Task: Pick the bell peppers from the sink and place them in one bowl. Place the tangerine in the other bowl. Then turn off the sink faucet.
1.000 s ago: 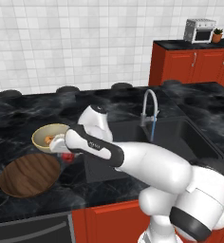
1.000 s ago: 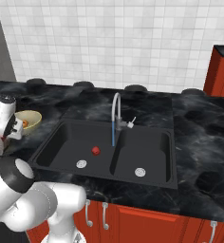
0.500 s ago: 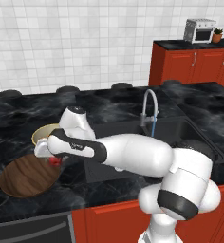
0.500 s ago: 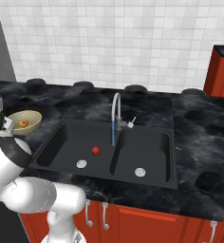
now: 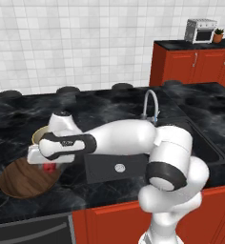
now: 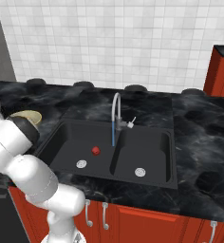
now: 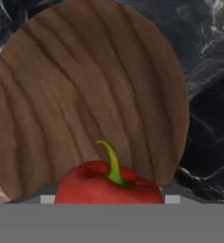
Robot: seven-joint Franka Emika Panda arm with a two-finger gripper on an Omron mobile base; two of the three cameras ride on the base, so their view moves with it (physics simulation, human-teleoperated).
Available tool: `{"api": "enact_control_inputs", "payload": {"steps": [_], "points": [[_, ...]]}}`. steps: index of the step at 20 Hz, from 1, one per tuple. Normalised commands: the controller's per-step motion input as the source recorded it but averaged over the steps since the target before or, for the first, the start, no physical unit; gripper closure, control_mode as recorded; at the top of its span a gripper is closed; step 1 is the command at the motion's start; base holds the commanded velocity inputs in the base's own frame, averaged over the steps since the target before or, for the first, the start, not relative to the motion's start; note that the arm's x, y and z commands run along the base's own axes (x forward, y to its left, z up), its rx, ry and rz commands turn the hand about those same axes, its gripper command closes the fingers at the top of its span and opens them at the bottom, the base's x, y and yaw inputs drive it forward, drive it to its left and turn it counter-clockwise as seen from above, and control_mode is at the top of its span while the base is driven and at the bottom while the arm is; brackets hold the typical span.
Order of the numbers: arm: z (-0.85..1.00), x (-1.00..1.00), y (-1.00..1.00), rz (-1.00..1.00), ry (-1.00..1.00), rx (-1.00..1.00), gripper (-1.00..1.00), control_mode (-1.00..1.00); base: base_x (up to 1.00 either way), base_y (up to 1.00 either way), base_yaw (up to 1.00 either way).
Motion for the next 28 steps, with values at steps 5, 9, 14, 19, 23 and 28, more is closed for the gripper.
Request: {"api": "enact_control_inputs", "payload": {"steps": [5,9,14,19,23,28], "points": [[-0.48,0.06,0.22,0.0,0.11,-0.08,1.0,-1.0,0.0,0.0,0.0],[-0.16,0.01,0.21,0.0,0.03,-0.05,-1.0,-1.0,0.0,0.0,0.0],[0.21,-0.03,0.06,0.0,-0.07,0.0,-1.0,-1.0,0.0,0.0,0.0],[0.03,-0.11,-0.04,-0.01,-0.18,0.0,-1.0,-1.0,0.0,0.0,0.0],[0.0,-0.05,-0.14,-0.04,-0.21,0.0,-1.0,-1.0,0.0,0.0,0.0],[0.33,-0.11,-0.49,-0.04,-0.32,0.0,-1.0,-1.0,0.0,0.0,0.0]]}}
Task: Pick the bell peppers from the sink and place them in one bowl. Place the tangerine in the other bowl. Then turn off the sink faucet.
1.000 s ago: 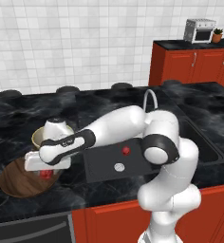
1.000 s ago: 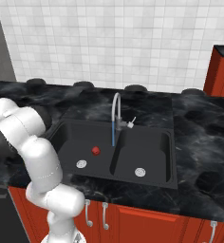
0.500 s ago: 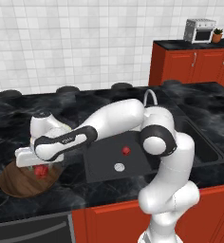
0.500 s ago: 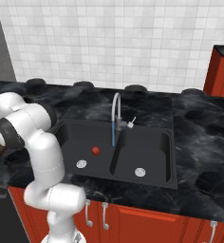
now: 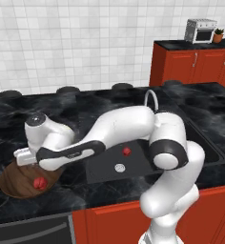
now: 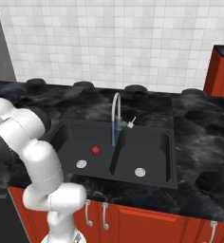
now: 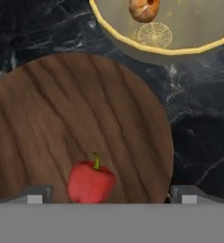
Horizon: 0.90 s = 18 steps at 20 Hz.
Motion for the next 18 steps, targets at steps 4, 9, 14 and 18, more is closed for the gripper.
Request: {"api": "enact_control_inputs", "payload": {"steps": [4,9,14,18], "points": [[0.44,-0.11,-0.8,-0.03,-0.32,0.01,-1.0,-1.0,0.0,0.0,0.0],[0.23,-0.04,-0.91,-0.08,-0.19,0.05,-1.0,-1.0,0.0,0.0,0.0],[0.28,0.0,-0.92,-0.1,-0.03,0.08,-1.0,-1.0,0.0,0.0,0.0],[0.41,0.0,-0.93,-0.11,0.01,0.13,-1.0,-1.0,0.0,0.0,0.0]]}}
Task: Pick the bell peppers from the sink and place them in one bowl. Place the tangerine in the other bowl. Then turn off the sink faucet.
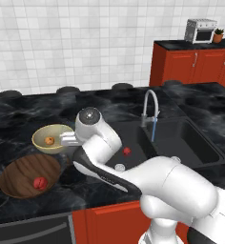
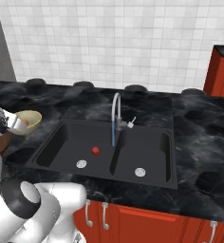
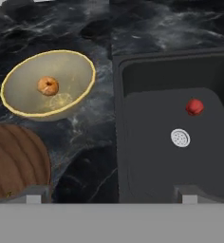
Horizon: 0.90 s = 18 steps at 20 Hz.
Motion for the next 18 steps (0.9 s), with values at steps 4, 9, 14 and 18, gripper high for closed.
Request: {"api": "enact_control_inputs", "payload": {"steps": [4,9,14,18], "points": [[0.34,0.0,-0.91,-0.13,0.08,0.14,-1.0,-1.0,0.0,0.0,0.0],[0.13,0.0,-0.86,-0.18,0.11,0.13,-1.0,-1.0,0.0,0.0,0.0],[0.0,0.02,-0.7,-0.31,0.14,0.12,-1.0,-1.0,0.0,0.0,0.0],[0.0,0.08,-0.59,-0.28,0.15,0.05,-1.0,-1.0,0.0,0.0,0.0]]}}
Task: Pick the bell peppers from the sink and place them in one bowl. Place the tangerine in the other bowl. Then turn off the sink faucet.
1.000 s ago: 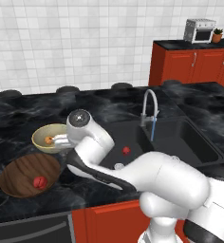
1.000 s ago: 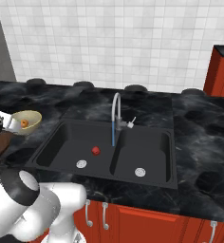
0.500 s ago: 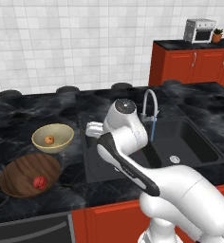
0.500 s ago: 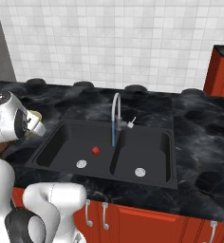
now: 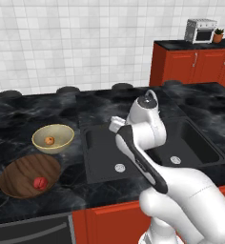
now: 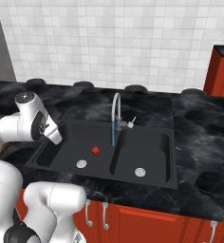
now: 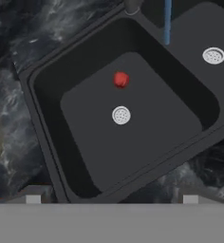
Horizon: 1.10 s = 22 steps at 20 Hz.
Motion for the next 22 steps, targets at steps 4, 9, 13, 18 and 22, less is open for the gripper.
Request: {"api": "enact_control_inputs", "payload": {"steps": [4,9,13,18,22], "points": [[0.0,0.16,-0.5,-0.3,0.22,0.01,-1.0,-1.0,0.0,0.0,0.0],[-0.04,0.24,-0.48,-0.24,0.22,0.0,-1.0,-1.0,0.0,0.0,0.0],[-0.28,0.18,-0.45,-0.15,0.16,0.0,-1.0,-1.0,0.0,0.0,0.0],[-0.47,0.22,-0.28,-0.13,0.16,0.0,-1.0,-1.0,0.0,0.0,0.0],[-0.51,0.33,-0.13,-0.1,0.14,0.0,-1.0,-1.0,0.0,0.0,0.0]]}}
